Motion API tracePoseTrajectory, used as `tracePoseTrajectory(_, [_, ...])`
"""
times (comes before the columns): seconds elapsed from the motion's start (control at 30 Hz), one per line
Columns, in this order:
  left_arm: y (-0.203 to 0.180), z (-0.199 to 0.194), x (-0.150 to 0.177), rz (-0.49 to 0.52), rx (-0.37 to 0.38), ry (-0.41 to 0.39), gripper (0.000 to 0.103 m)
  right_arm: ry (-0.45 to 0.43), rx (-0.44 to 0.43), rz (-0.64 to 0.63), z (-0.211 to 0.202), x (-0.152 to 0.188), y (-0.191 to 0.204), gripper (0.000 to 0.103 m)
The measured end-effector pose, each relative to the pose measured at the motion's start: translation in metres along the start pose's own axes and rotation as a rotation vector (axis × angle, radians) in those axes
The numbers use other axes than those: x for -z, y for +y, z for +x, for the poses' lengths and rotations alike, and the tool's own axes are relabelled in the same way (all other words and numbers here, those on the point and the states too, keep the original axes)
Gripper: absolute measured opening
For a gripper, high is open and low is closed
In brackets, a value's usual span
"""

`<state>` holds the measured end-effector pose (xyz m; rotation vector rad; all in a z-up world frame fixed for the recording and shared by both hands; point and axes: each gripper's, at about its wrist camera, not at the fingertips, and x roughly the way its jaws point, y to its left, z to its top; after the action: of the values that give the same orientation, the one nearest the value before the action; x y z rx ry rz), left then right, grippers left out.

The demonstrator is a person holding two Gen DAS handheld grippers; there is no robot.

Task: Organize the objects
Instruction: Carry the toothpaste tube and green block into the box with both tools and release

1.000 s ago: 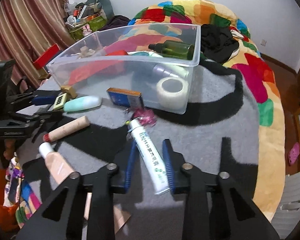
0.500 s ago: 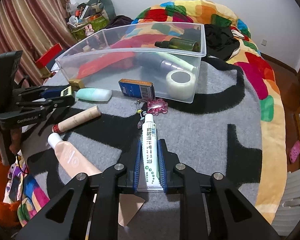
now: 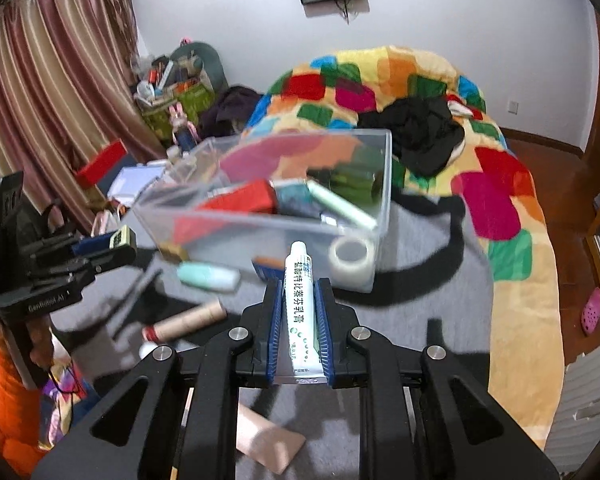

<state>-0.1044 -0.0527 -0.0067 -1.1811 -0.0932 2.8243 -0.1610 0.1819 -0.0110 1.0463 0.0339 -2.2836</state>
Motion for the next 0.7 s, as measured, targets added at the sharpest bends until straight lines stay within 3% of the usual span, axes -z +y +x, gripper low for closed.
tracePoseTrajectory(0.3, [-0.002,-0.002,-0.023,-0.038,0.014,-0.062,0.039,-0.068,-0.023,0.003,0.001,-0.032,0.012,0.015])
tracePoseTrajectory(0.7, [0.011,0.041,-0.041,-0.099,0.02,0.007,0.039,0.027,-0.03,0.018,0.063,-0.063,0.016,0.015])
